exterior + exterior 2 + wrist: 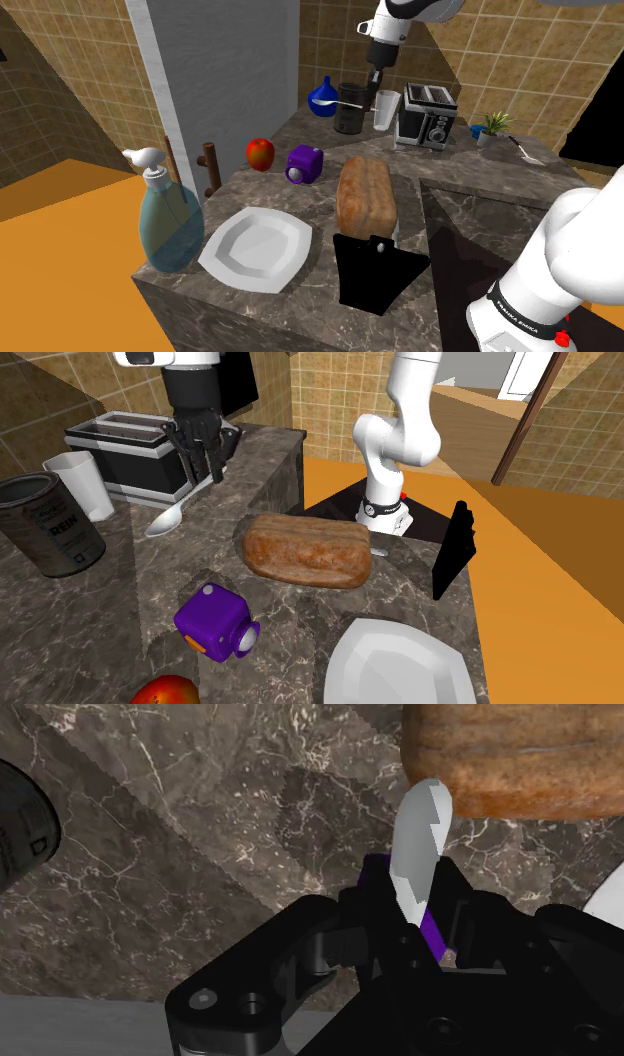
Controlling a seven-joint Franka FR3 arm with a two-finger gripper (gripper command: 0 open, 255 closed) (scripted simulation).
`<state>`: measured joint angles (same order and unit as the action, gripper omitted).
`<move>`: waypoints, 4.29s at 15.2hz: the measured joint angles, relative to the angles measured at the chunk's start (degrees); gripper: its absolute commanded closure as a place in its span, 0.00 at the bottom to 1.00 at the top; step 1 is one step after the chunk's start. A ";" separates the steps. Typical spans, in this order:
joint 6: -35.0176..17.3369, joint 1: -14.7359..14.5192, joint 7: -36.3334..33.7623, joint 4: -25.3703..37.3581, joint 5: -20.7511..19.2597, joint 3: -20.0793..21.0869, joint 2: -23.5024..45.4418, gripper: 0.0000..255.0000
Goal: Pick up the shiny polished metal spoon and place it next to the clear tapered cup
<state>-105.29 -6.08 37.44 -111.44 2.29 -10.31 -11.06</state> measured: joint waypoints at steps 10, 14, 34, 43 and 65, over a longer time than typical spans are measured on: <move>2.71 5.76 14.59 11.27 2.64 -8.36 9.87 1.00; 4.55 8.51 20.10 17.40 4.81 -10.98 15.02 1.00; -3.34 12.87 28.77 16.48 9.15 -13.38 23.64 1.00; -9.82 12.84 30.00 10.81 10.05 -13.14 24.63 1.00; -22.55 13.34 33.43 4.18 14.11 -11.27 30.16 1.00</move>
<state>-127.84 7.27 70.87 -107.25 16.39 -21.57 19.09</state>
